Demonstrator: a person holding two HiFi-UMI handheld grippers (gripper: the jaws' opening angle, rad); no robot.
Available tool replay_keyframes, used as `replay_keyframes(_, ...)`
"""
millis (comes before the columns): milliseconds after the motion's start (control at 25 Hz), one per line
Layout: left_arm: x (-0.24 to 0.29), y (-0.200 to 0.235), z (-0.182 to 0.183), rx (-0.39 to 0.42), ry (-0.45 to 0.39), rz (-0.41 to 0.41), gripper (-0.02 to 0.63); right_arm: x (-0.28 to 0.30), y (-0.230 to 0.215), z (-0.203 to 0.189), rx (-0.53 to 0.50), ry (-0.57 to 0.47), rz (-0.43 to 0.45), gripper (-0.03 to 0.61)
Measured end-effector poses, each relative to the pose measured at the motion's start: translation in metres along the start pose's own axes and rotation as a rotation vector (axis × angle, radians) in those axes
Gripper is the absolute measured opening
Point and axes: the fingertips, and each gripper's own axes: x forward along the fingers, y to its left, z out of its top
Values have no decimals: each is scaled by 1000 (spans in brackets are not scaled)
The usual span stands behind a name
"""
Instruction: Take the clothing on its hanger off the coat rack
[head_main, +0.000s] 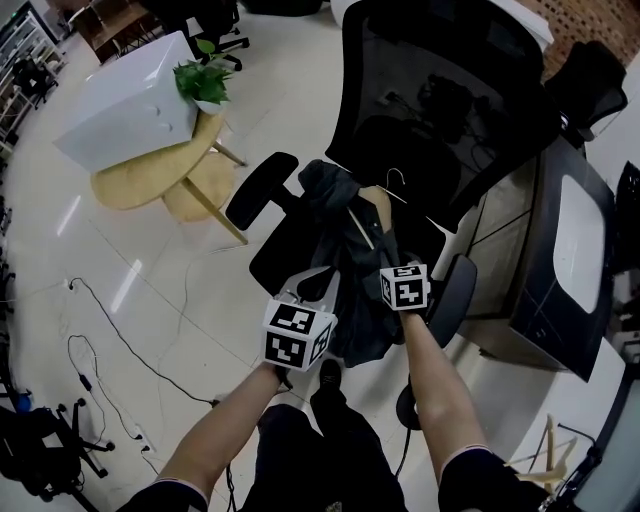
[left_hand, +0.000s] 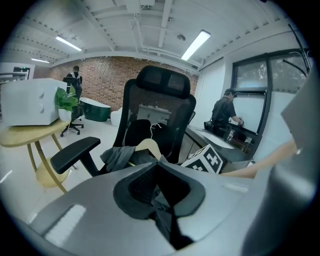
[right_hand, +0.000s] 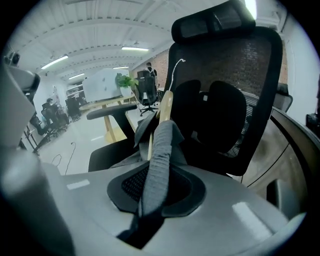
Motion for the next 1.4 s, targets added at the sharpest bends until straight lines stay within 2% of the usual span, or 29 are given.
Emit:
replay_keyframes(40, 1, 1, -2, -4, 6, -2, 12, 3, 1, -3, -7, 8, -5, 62)
replay_keyframes(80, 2, 1, -4, -7, 11, -4, 12, 5, 1, -5, -14, 8, -9, 103)
replay_keyframes(160, 3, 0, -8, -14, 20, -10, 12, 6, 1, -7, -25, 10, -12, 235)
replay_keyframes(200, 3, -1, -10, -17, 23, -12, 12, 5, 0, -8, -25, 15, -13, 258)
replay_keyframes(360, 5, 1, -12, -22, 27, -12, 12, -3, -3, -7, -24, 17, -20, 258)
replay_keyframes(480, 10, 6, -6, -17, 17, -4, 12, -17, -3, 10, -26, -41, -16, 247)
replay_keyframes(560, 10, 8, 2, -11, 0, 0, 12, -35, 0, 30, -26, -106, -8, 208)
replay_keyframes(600, 8, 9, 8, -7, -11, 1, 12, -47, 1, 42, -27, -141, -6, 165)
replay_keyframes(680, 4, 8, 23, 3, -39, 1, 12, -72, 6, 66, -31, -207, 4, 29)
replay_keyframes(720, 1, 8, 33, 10, -57, -1, 12, -84, 10, 77, -37, -235, 19, 2)
replay_keyframes(1040, -33, -18, 119, 70, -213, -37, 12, -181, 48, 169, -133, -422, 106, 2)
replay_keyframes(1400, -74, -51, 197, 171, -341, -93, 12, -273, 72, 246, -172, -615, 124, 2)
